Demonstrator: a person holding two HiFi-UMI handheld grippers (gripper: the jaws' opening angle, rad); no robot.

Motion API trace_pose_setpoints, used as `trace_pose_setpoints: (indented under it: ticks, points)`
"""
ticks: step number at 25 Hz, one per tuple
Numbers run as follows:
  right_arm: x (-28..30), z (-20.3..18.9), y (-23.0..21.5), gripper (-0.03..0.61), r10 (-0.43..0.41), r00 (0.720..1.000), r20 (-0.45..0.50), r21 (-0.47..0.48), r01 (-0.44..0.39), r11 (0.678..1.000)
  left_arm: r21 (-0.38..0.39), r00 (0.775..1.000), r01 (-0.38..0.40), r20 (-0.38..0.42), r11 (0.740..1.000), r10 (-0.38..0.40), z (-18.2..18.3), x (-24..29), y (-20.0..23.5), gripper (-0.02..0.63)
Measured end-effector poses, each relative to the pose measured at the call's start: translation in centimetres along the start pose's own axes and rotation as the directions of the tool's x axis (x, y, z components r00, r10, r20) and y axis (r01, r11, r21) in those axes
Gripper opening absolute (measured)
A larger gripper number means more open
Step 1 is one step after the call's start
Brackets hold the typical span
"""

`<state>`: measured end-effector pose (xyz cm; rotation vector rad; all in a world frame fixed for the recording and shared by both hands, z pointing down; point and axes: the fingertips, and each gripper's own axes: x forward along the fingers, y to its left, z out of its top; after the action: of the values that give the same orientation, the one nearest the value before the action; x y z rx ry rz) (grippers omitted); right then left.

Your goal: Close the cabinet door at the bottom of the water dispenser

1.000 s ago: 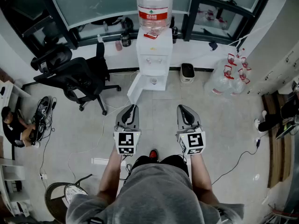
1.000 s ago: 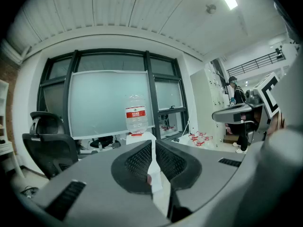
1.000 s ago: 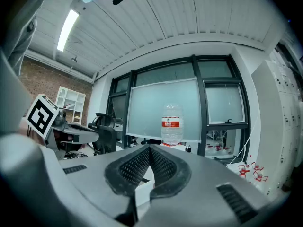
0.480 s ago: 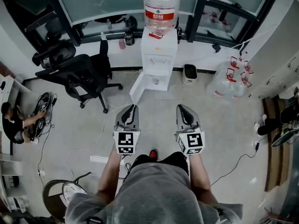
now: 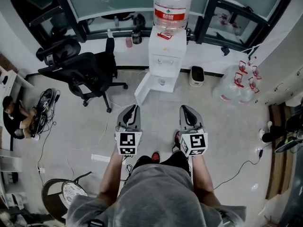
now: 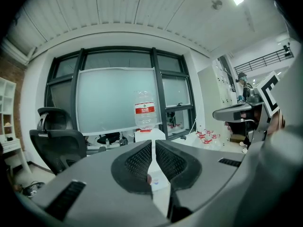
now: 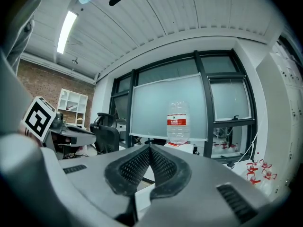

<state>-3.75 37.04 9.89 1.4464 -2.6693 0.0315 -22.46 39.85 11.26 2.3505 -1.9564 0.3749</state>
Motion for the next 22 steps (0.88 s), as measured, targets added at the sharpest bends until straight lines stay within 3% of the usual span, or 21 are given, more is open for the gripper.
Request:
trace_pose_setpoints:
  ticks: [6, 12, 22]
  points:
    - [2.0, -0.6, -2.6, 0.012, -0.010, 1.000, -0.003, 0.020, 0.010, 1.000, -0.005, 1.000, 0.002, -0.011, 1.000, -0.002, 0.0, 3.4, -0.2, 0.043]
    - [7.0, -0.9, -7.8, 0.012, -0.013, 1.000, -0.002, 0.029, 0.013, 1.000, 0.000, 1.000, -0.002, -0.021, 1.000, 0.002, 0.6, 10.1, -0.4, 0.043]
    - [17.7, -1.2, -14.8, 0.012, 0.067, 0.997, -0.039, 0.050, -0.065, 0.997, -0.038, 0.996, -0.052, -0.072, 0.998, 0.049, 2.3, 21.7, 0.8, 0.043]
